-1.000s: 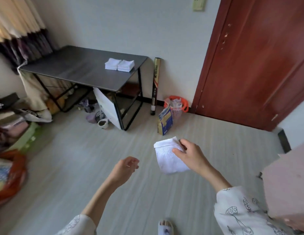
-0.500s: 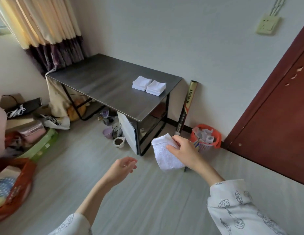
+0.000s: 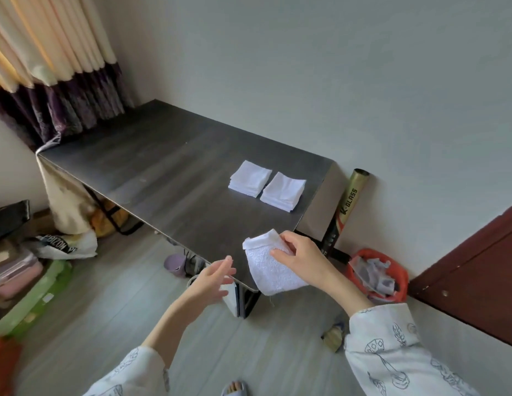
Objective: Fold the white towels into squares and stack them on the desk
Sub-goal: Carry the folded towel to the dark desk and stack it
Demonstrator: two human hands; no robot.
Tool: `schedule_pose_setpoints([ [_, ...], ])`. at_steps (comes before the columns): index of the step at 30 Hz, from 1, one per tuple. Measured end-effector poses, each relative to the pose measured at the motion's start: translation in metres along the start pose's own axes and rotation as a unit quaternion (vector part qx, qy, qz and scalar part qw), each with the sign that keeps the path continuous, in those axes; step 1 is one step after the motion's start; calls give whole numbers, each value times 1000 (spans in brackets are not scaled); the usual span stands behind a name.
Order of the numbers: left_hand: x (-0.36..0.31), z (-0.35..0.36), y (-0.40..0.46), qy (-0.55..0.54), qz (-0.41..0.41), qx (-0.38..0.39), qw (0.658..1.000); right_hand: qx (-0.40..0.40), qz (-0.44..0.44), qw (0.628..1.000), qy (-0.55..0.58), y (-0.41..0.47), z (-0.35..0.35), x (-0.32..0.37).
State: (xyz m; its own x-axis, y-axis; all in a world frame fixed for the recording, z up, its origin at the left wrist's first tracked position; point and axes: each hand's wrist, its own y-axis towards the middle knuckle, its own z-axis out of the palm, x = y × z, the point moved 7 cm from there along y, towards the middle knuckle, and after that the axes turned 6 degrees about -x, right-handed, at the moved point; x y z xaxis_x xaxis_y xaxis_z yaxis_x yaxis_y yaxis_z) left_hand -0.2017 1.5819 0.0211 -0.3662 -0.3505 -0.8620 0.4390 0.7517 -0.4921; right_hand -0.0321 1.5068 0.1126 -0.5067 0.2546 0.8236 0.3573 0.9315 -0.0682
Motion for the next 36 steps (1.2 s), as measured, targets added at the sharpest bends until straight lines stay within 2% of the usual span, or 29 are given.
schedule_pose_setpoints([
  [6,-59,25,111,-61,-10,161,985,-19,87,988,127,105,-28,-17],
  [8,-76,29,144,-68,0,142,987,-33,132,979,154,136,-33,-38],
  [10,-91,27,179,-65,11,85,994,-58,174,970,159,167,-38,-64],
  [14,-122,30,248,3,29,24,999,-77,236,958,144,233,-39,-114],
  [20,-173,66,365,201,71,10,977,-101,304,939,125,317,-56,-176],
  [25,-173,96,432,318,67,16,946,-108,370,917,108,353,-61,-222],
  [31,-151,110,449,373,38,76,924,-110,409,904,52,354,-56,-254],
  [36,-143,90,438,326,34,37,944,-144,404,903,31,334,-60,-246],
])
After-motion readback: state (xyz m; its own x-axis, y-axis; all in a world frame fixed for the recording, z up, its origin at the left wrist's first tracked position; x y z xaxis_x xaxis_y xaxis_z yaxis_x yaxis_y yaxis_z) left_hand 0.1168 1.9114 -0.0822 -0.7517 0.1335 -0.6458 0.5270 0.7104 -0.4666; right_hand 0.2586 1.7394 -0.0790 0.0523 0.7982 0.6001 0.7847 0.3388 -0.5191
